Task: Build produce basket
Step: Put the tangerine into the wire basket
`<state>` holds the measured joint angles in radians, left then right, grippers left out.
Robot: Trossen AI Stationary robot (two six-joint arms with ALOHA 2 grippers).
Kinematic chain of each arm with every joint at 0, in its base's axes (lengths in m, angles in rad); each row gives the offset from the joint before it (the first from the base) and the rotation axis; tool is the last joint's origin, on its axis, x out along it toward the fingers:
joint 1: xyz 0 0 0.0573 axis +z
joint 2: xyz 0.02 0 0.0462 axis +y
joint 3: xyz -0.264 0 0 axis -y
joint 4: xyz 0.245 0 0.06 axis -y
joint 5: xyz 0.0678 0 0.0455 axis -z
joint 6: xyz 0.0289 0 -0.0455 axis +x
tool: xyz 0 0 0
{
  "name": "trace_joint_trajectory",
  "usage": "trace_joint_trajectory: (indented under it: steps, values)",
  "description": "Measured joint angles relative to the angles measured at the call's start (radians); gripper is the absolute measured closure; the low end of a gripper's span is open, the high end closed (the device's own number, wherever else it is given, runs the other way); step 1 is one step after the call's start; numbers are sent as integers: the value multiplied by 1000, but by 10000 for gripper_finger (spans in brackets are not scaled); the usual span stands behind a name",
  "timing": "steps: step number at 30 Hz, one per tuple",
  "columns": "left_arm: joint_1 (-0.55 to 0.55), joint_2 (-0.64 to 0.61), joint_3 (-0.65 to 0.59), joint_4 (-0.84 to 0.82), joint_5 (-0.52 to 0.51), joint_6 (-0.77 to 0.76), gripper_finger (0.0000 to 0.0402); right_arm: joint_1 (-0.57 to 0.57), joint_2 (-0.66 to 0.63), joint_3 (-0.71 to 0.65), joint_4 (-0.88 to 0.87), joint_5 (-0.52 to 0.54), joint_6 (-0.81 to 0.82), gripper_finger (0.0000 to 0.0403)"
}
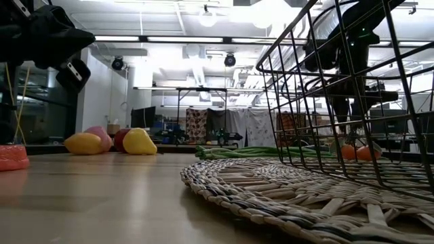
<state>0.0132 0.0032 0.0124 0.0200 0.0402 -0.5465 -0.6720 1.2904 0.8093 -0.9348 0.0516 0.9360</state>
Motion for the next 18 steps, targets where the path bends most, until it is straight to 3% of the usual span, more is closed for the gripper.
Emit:
trace_joint_trajectory:
  steps: [18]
  values:
    - [0,0,0,0,0,0,396,0,2,0,-40,-53,-1,309]
